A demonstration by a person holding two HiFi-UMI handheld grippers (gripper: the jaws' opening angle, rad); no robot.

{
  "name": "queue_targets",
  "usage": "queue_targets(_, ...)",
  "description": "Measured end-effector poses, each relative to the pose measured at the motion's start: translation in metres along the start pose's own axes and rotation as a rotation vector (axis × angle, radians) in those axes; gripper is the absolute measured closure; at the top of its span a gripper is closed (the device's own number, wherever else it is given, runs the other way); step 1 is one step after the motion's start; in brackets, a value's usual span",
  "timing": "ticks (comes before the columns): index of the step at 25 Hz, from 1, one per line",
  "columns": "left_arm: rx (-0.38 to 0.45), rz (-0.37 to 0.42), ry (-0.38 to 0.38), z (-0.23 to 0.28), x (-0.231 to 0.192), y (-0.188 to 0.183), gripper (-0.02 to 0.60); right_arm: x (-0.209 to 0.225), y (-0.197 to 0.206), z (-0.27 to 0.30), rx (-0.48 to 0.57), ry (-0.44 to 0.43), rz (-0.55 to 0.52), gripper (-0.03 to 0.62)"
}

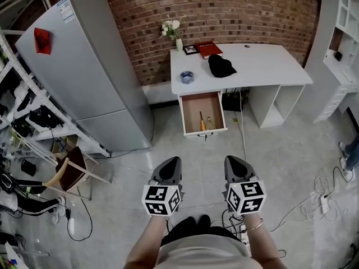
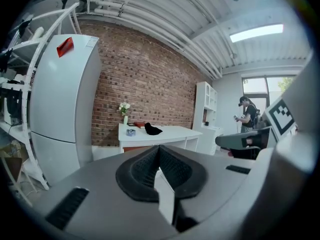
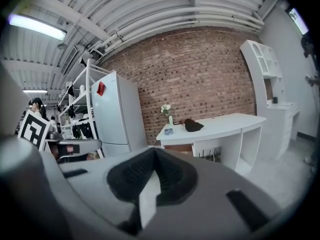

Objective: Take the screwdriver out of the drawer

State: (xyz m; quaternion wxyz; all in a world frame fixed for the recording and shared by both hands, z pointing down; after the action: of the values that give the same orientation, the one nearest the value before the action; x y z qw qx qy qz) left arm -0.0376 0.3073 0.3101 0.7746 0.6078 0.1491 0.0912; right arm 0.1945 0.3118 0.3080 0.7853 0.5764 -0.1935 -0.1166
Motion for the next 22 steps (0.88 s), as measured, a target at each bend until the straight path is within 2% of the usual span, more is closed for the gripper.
queue_targets(12,-0.006,0.015,-0.021,0.006,0.001,-0.003,0.589,0.008,-0.005,0.007,0.003,0.014,0.002,0.585)
queue_targets(22,-0.034,-0.002,-0.043,0.02,-0.011,0.003,0.589,0.016,-0.001,0.032,-0.043,0.021,0.028,0.512)
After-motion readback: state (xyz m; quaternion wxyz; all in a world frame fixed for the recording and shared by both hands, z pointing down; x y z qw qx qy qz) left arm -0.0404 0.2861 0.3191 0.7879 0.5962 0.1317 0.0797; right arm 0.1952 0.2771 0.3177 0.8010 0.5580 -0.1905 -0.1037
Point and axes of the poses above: the fingertips, and each gripper's own axes: z forward along the fingers, x to its right, y out of its underside, the point moved 8 cm from there along -z, backward along the fingers, and after that the axes turned 3 degrees about -y, right-handed, at the moved point
